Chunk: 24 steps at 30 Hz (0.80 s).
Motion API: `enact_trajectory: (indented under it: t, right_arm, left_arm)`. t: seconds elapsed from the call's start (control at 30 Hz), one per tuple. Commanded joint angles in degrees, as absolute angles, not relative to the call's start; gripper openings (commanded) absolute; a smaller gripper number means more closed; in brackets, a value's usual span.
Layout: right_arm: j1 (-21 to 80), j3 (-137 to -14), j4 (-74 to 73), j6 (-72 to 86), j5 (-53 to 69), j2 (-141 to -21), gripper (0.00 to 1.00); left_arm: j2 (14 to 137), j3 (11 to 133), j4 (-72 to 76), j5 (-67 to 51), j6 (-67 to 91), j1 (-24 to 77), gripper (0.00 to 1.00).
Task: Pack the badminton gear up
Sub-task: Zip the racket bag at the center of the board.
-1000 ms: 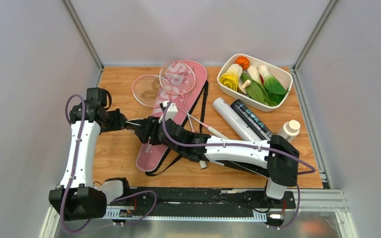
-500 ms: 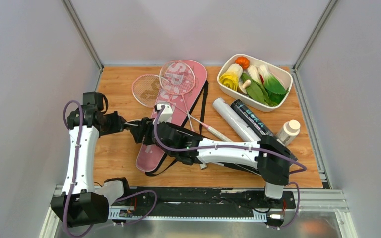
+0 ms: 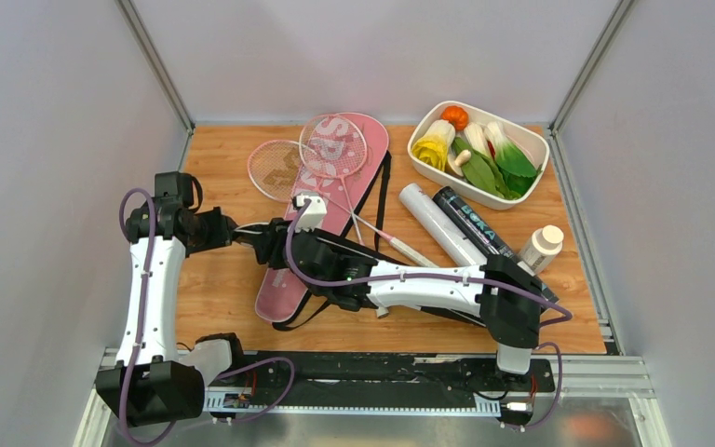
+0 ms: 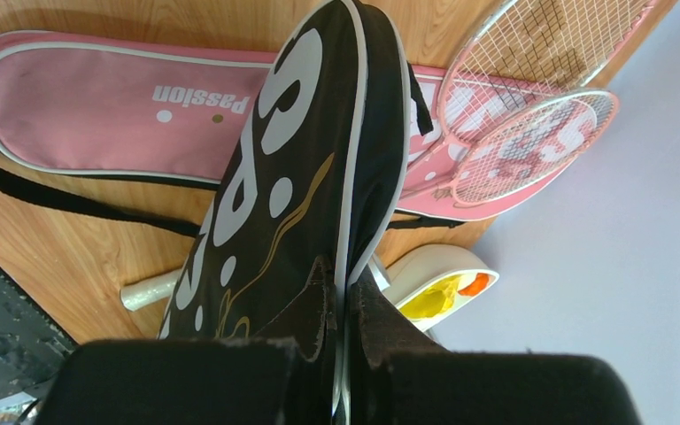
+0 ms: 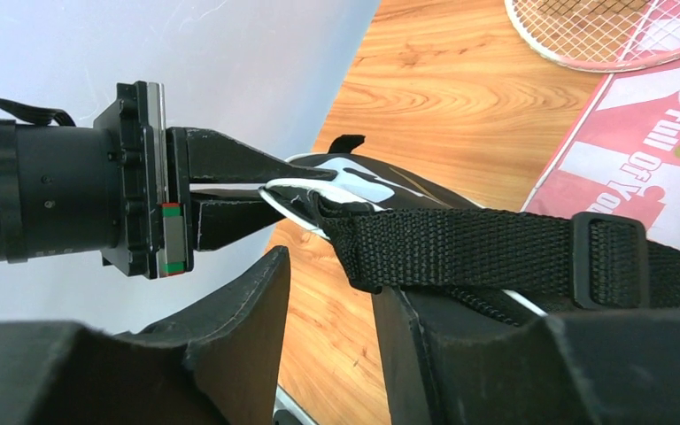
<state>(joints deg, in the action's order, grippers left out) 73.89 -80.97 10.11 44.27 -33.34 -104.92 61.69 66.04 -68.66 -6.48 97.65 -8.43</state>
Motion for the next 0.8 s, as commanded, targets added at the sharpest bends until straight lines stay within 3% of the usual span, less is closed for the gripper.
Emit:
enact_trajectory:
  t: [0.0,0.27,0.4,0.77]
  right_arm:
    - [72.1,-82.8,12.5,42.7,-42.7,-105.8,0.44]
    - [71.8,-83.5,13.6,41.4,-42.8,-106.6,0.25]
    - [71.8,-83.0,14.4,40.7,-43.8,-106.2,0.0]
    - [71.7,-70.5,13.5,29.3,-37.7,-95.0,0.0]
  left_arm:
    - [60.0,66.4,-74.5,-12.5,99.2,-8.8,0.0]
    - [59.8,66.6,-74.4,-13.2,99.1,-8.8,0.0]
    - [59.5,66.3,-74.3,-12.9,99.1,-8.8,0.0]
    - [58.3,71.8,-72.0,-1.6,104.6,-8.9,0.0]
